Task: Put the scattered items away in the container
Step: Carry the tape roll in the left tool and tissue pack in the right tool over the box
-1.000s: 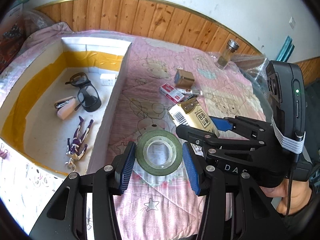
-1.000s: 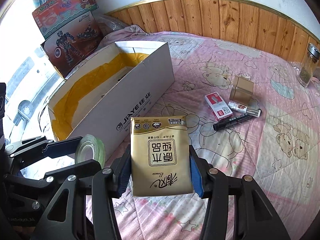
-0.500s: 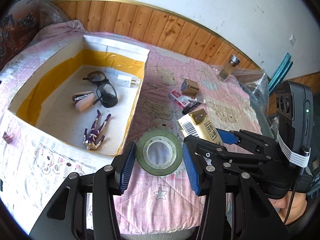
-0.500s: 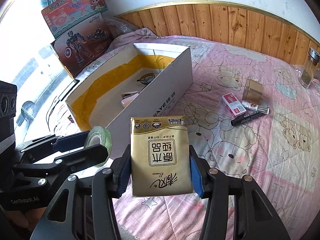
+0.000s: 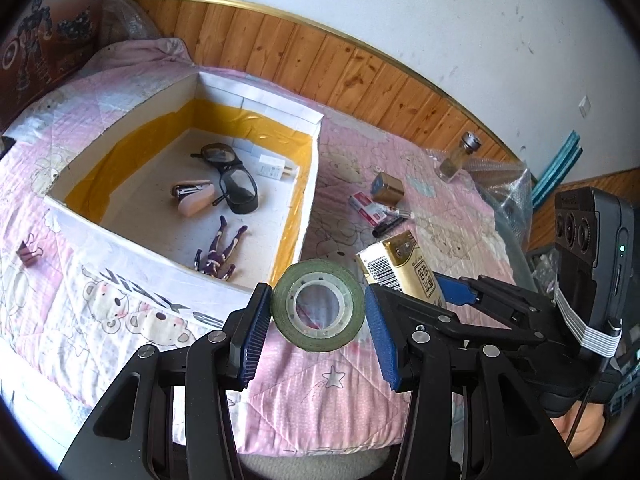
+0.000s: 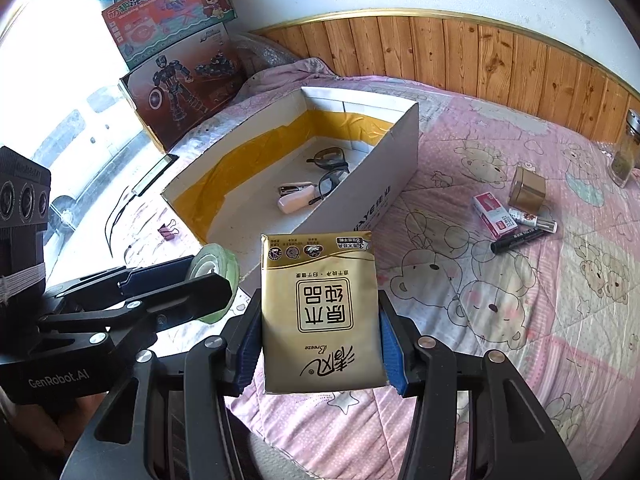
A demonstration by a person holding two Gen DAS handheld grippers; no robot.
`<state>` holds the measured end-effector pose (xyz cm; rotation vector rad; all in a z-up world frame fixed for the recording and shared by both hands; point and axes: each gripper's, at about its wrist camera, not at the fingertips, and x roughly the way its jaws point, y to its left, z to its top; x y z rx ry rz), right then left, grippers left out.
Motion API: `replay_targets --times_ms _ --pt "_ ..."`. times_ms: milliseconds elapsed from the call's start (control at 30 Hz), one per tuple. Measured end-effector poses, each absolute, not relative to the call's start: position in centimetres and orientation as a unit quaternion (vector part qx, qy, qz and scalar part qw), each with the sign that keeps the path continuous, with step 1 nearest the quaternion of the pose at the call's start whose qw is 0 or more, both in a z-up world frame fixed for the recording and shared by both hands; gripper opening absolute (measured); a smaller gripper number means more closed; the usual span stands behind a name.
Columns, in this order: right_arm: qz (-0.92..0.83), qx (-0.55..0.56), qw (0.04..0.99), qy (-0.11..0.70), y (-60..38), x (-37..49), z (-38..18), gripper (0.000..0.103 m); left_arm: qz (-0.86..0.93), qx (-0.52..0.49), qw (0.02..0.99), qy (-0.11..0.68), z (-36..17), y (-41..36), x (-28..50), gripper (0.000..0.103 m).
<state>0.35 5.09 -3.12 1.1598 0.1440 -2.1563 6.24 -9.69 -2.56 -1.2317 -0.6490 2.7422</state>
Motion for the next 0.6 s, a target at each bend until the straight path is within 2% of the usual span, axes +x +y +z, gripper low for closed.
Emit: replay_targets --times_ms 600 --pt "-0.822 0.436 0.358 0.078 0.5 -0.4 -1.6 0.052 0.888 -0.383 0.012 -0.255 -2.4 -15.3 5.9 0.049"
